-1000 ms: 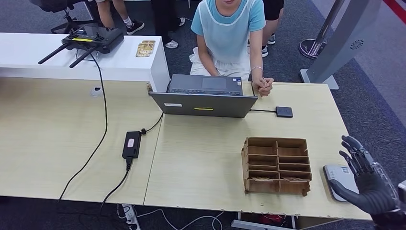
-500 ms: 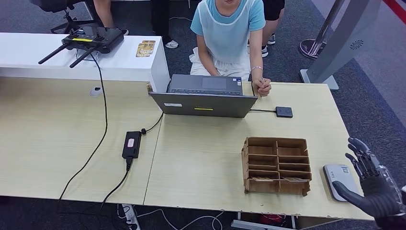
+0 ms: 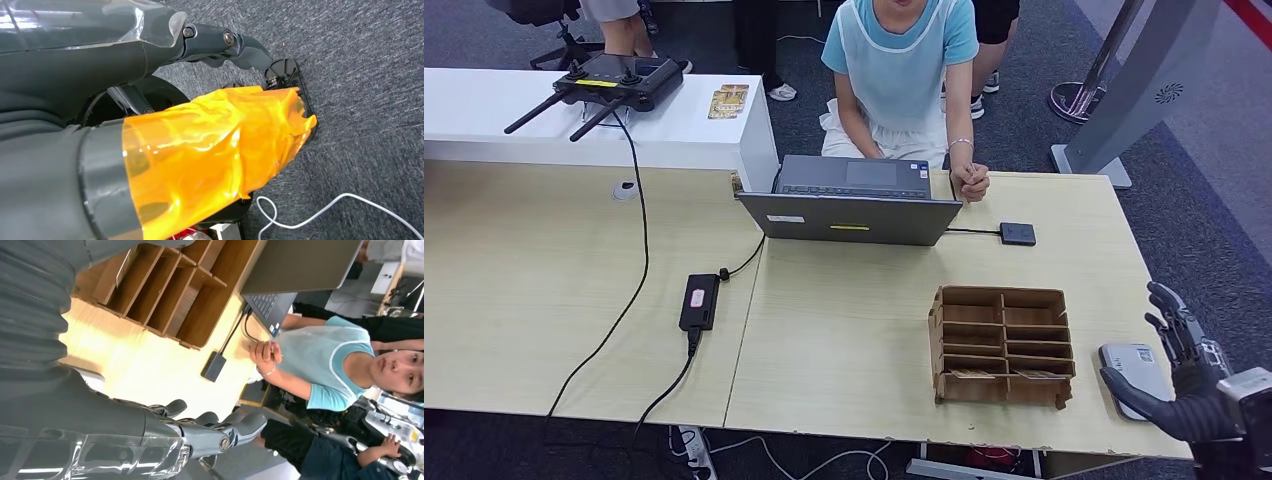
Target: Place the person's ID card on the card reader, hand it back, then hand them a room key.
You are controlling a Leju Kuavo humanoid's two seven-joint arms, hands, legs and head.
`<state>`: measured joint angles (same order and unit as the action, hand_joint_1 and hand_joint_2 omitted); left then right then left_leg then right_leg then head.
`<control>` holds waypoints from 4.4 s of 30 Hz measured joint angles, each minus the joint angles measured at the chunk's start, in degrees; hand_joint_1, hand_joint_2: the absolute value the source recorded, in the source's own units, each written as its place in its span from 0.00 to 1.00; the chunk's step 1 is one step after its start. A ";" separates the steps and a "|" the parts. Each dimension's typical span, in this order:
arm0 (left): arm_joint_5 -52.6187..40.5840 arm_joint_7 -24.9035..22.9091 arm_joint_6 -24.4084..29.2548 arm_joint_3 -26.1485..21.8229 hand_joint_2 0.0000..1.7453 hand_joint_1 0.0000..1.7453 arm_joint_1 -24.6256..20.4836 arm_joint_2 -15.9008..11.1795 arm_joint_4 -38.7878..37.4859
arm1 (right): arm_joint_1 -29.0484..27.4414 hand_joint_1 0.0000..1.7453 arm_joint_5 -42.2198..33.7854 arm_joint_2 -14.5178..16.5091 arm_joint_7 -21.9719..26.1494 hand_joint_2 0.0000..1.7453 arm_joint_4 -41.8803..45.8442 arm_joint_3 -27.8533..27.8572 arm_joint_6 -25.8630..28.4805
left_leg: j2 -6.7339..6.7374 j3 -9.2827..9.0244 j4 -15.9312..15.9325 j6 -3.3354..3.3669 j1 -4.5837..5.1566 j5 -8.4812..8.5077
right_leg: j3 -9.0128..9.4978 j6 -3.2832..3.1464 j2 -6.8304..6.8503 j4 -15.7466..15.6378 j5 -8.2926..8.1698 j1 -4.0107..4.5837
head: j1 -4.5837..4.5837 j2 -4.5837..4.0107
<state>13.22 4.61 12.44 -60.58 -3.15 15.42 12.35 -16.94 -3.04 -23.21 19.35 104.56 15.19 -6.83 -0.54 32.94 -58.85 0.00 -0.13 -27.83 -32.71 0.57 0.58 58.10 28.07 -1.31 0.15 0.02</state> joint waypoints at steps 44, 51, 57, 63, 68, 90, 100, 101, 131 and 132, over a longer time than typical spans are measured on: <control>-0.69 -2.55 2.59 3.07 0.00 0.00 -0.33 -0.76 0.00 | -15.15 0.00 57.41 -4.66 -17.33 1.00 12.20 -15.39 38.99 | 0.07 -0.06 0.04 -0.04 -0.02 -0.15 | 0.04 -0.01 -0.07 0.00 0.16 0.01 | -0.02 -0.02; -1.97 -4.19 3.81 4.55 0.00 0.00 -0.50 -1.08 0.00 | -14.58 0.00 80.47 -8.86 -36.57 1.00 11.69 -26.34 41.95 | 0.16 -0.07 0.04 -0.03 -0.01 -0.15 | 0.04 -0.01 -0.09 0.00 0.16 0.01 | -0.01 0.00; -2.39 -4.78 4.34 5.69 0.00 0.00 -0.64 -1.28 -0.02 | -13.15 0.00 89.09 -10.89 -44.36 1.00 9.84 -32.02 41.70 | 0.16 -0.08 0.04 -0.03 -0.01 -0.15 | 0.04 -0.01 -0.09 0.00 0.16 0.01 | -0.02 -0.01; -3.33 -5.72 4.88 6.63 0.00 0.00 -0.72 -1.41 -0.02 | -8.83 0.00 92.93 -11.92 -46.59 1.00 6.26 -35.15 40.15 | 0.28 -0.11 0.04 -0.03 -0.02 -0.15 | 0.05 -0.01 -0.20 0.01 0.15 0.02 | -0.02 -0.01; -4.00 -6.15 5.15 7.45 0.00 0.00 -0.74 -1.51 -0.02 | -3.82 0.00 93.18 -11.96 -46.12 1.00 1.56 -37.50 39.55 | 0.29 -0.15 0.04 -0.03 -0.01 -0.15 | 0.07 -0.04 -0.19 0.01 0.12 0.02 | -0.02 -0.01; -5.19 -6.75 5.20 9.02 0.00 0.00 -0.71 -1.74 -0.02 | 1.88 0.00 83.70 -12.05 -39.31 1.00 -7.52 -38.22 33.18 | 0.28 -0.14 0.04 -0.03 -0.01 -0.15 | 0.07 -0.05 -0.19 0.01 0.12 0.02 | -0.02 0.00; -5.63 -6.80 5.08 9.54 0.00 0.00 -0.70 -1.85 -0.02 | 3.20 0.00 81.45 -12.37 -37.13 1.00 -8.34 -38.22 31.26 | 0.29 -0.14 0.04 -0.03 -0.02 -0.15 | 0.07 -0.05 -0.19 0.01 0.12 0.02 | -0.01 -0.01; -5.69 -6.80 5.07 9.65 0.00 0.00 -0.70 -1.85 -0.02 | 3.41 0.00 81.29 -12.37 -36.99 1.00 -8.41 -38.22 31.24 | 0.29 -0.14 0.04 -0.03 -0.02 -0.15 | 0.07 -0.05 -0.19 0.01 0.12 0.02 | -0.01 -0.01; -6.73 -7.55 4.97 10.24 0.00 0.00 -0.70 -1.92 -0.02 | 4.86 0.10 77.22 -13.17 -34.08 1.00 -8.79 -36.82 28.57 | 0.28 -0.13 0.04 -0.03 -0.01 -0.15 | 0.07 -0.05 -0.19 0.01 0.12 0.02 | -0.01 -0.01; -6.86 -7.57 4.96 10.37 0.00 0.00 -0.70 -1.93 -0.02 | 4.90 0.10 76.96 -13.26 -33.80 1.00 -8.79 -36.80 28.27 | 0.28 -0.13 0.04 -0.03 -0.01 -0.15 | 0.07 -0.05 -0.19 0.01 0.12 0.02 | -0.02 0.00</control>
<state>6.37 -2.96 17.40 -50.21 -3.86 13.49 12.33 -12.04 73.92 -36.47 -14.44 95.78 -21.61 21.45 -0.25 32.81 -58.80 -0.03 -0.15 -27.98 -32.64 0.52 0.39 58.12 28.19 -1.29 0.14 0.02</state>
